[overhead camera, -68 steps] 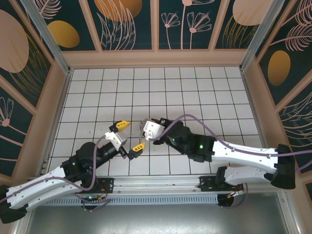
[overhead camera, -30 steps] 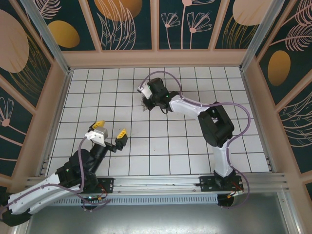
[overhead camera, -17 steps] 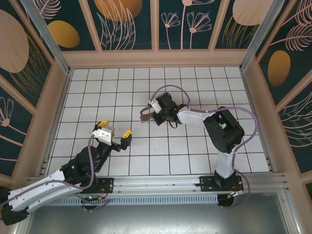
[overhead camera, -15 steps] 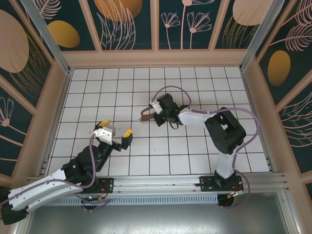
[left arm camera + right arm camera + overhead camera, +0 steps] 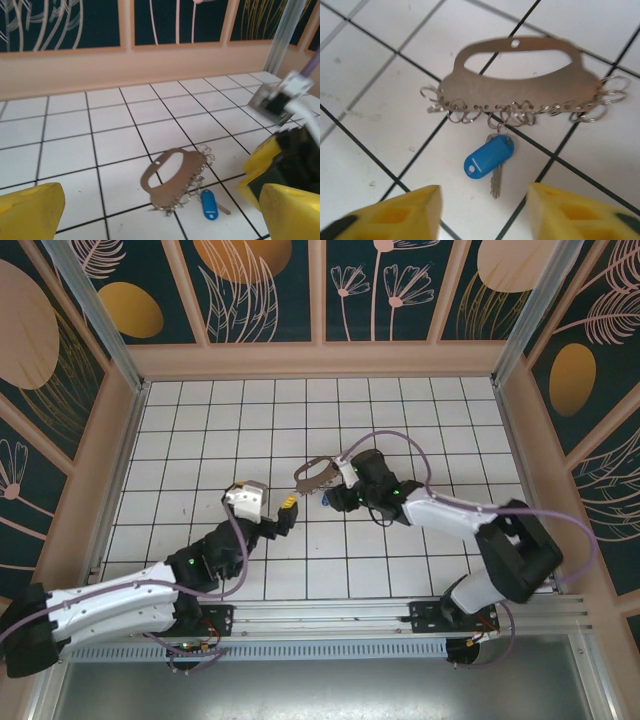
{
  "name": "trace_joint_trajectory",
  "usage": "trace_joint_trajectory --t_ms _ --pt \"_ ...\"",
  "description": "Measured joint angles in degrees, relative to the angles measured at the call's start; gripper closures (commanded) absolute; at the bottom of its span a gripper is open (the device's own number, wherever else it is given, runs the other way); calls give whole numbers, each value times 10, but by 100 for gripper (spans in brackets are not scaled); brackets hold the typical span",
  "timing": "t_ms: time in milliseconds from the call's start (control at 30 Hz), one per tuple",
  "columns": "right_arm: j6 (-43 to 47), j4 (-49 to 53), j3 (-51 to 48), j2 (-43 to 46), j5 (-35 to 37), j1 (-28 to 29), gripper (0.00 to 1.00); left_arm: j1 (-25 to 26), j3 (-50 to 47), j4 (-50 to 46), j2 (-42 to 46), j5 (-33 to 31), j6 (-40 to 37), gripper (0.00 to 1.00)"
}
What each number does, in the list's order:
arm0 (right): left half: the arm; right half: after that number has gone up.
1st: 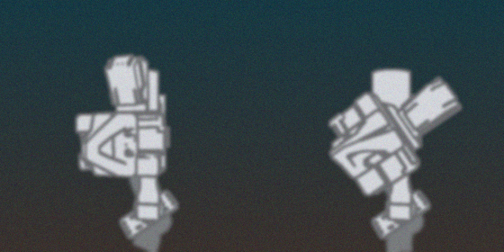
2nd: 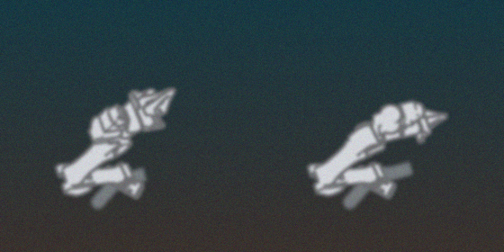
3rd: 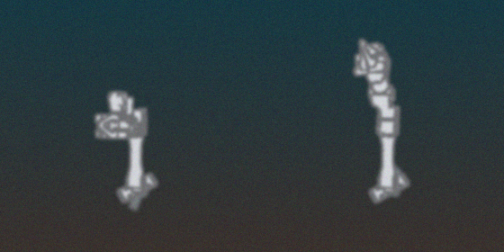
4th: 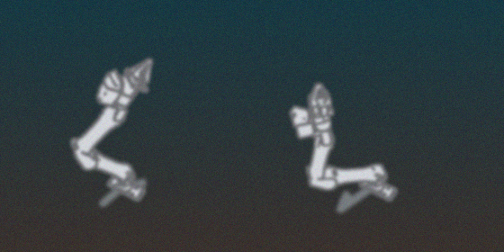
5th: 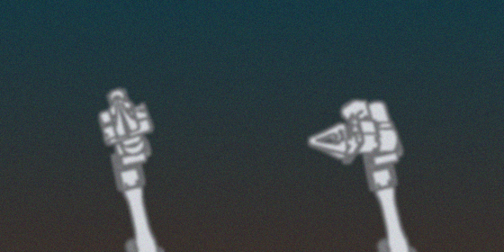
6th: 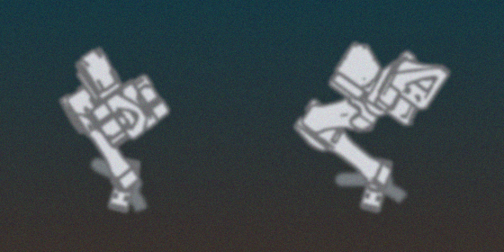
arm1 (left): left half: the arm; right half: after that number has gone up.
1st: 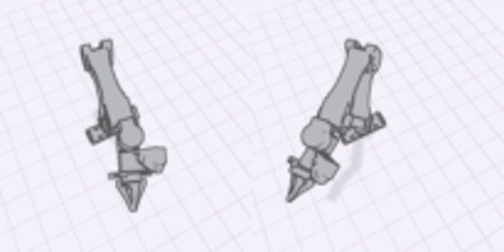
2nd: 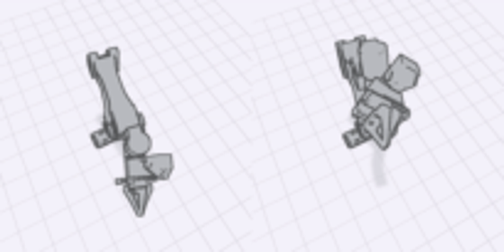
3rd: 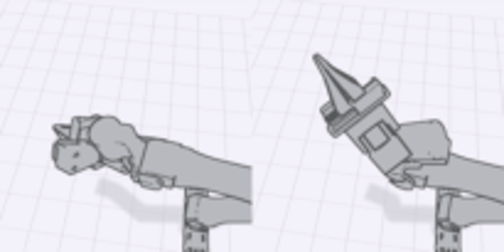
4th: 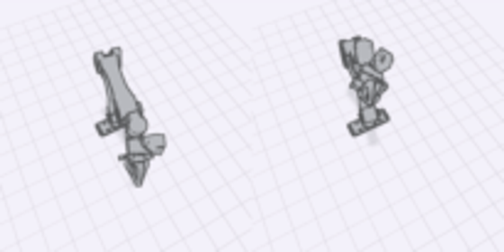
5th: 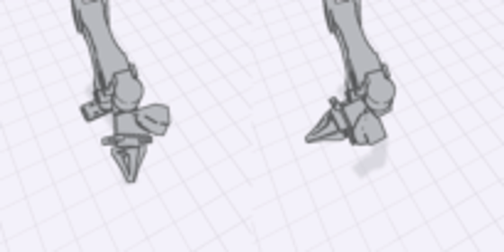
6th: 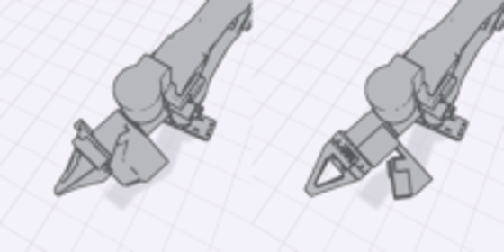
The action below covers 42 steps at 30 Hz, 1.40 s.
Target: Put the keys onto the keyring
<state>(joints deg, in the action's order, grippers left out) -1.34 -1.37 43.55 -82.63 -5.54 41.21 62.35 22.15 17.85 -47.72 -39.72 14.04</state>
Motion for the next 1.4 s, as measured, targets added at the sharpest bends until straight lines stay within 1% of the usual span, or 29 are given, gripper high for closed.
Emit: trace_joint_trajectory --t_ms 67,133,200,300,333,400,467,567,633,700,767,867,1033,1167,1267,1333,1400 --pt "-3 -11 -25 52 17 -1 1 -19 25 1 -53 15 15 1" --pt "-1 -32 -52 101 47 -4 1 -52 50 2 -97 27 29 1" --pt "0 -64 -84 142 76 -16 1 -96 61 10 -123 44 37 1" --pt "-1 -118 -135 190 112 -56 1 -186 61 25 -140 80 45 1" --pt "-3 -140 -153 205 124 -74 1 -221 64 25 -148 84 47 1" --pt "-6 -179 -188 230 143 -107 1 -267 77 25 -168 75 46 1" --pt "-9 -220 -222 251 164 -136 1 -294 91 30 -190 70 34 1" --pt "-16 -287 -275 268 194 -188 1 -325 83 78 -202 64 7 1" --pt "-24 -330 -303 267 202 -240 1 -363 68 113 -203 66 4 1" --pt "-30 -370 -323 261 196 -295 1 -398 66 125 -218 54 4 1" --pt "-31 -410 -336 251 181 -339 1 -416 70 128 -245 33 3 1" --pt "-26 -473 -339 204 159 -374 1 -430 72 131 -282 14 -1 1" --pt "-9 -577 -340 89 120 -399 1 -464 74 147 -306 -4 -25 1" --pt "-4 -649 -340 24 103 -410 1 -483 69 184 -327 -12 -60 1" --pt "-2 -685 -340 -9 99 -412 1 -498 13 275 -323 7 -86 1" --pt "-2 -727 -339 -48 99 -412 1 -509 -38 341 -323 36 -106 1" --pt "-1 -728 -339 -63 99 -412 1 -519 -70 383 -327 66 -116 1"
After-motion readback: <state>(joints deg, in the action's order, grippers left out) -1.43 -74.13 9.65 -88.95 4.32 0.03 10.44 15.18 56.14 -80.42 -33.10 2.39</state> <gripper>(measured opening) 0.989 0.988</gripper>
